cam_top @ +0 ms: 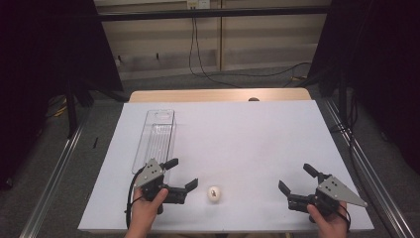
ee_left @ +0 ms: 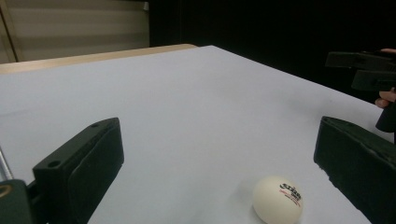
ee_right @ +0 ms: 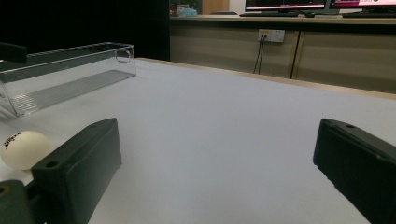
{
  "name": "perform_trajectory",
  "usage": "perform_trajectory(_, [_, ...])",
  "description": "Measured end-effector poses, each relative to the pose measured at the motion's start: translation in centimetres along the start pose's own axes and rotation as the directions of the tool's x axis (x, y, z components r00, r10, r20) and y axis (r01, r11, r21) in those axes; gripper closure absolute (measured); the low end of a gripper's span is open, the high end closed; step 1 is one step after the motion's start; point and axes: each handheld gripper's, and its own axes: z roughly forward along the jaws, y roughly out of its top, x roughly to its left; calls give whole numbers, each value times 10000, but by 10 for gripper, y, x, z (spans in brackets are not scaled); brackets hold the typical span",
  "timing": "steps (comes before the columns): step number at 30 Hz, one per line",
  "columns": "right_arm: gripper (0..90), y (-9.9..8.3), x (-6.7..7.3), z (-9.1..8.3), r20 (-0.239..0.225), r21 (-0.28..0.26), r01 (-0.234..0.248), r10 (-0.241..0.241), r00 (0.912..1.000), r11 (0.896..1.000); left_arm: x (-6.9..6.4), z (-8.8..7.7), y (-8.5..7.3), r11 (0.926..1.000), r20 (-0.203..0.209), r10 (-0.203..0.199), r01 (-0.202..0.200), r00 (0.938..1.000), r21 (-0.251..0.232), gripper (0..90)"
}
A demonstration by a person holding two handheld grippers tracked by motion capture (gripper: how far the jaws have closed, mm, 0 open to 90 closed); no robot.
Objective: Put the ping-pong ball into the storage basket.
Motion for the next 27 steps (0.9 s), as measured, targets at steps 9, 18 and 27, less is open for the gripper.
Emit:
perform_trajectory(9, [8, 0, 1, 2, 22, 1, -39, 39, 10000, 10000, -3, 6, 0, 9999, 72, -76, 75, 9999, 84, 17])
perform_trajectory(18, [9, 0, 2, 2, -4, 14, -52, 52, 10000, 10000, -7, 13, -1, 9997, 163, -59, 55, 9998, 244, 17])
perform_trajectory(27, [9, 0, 2, 2, -4, 8, -46, 46, 10000, 10000, -9, 19, -2, 9992, 286, -106, 95, 9995, 398, 17])
